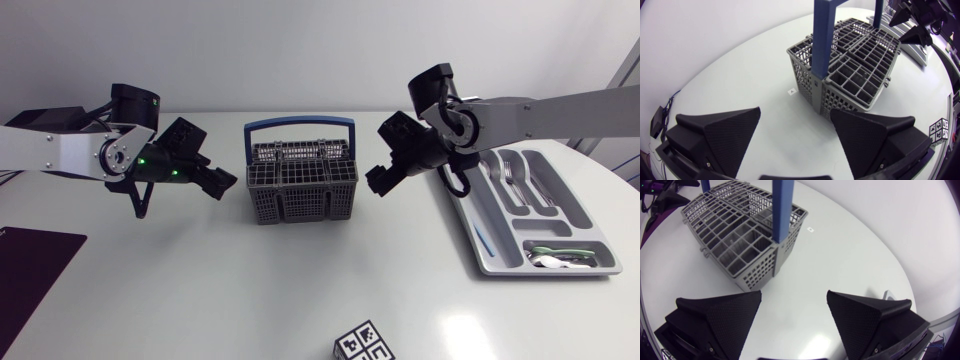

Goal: Transfer all utensils from the basket to the drawer tray.

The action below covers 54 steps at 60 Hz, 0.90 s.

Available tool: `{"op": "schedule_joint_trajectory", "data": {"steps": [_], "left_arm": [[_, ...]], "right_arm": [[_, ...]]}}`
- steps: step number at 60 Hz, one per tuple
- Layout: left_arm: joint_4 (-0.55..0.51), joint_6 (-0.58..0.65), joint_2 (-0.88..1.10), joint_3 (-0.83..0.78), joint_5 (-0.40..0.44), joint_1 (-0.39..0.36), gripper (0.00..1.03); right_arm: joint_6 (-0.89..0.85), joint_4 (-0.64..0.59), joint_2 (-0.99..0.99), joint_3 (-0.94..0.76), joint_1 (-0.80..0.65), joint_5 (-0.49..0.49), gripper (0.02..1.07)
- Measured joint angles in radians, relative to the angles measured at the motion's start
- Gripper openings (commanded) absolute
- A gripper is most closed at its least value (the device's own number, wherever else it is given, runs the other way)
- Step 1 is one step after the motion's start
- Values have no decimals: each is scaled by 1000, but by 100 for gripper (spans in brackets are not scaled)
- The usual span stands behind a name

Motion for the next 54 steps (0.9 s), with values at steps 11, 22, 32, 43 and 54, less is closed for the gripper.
{"op": "schedule_joint_trajectory", "data": {"steps": [11, 22, 32, 43, 54], "left_arm": [[0, 0, 0, 0, 0, -10, 98], [0, 0, 5, 0, -2, -23, 98], [0, 0, 16, 0, -8, -19, 98], [0, 0, 16, 0, -9, -19, 98], [0, 0, 16, 0, -8, -14, 98]], "right_arm": [[4, 3, 32, 29, 5, 13, 96], [23, 6, 46, 52, 61, 28, 96], [26, 5, 46, 52, 83, 41, 96], [30, 5, 46, 51, 84, 42, 96], [41, 5, 45, 47, 87, 42, 96]]}}
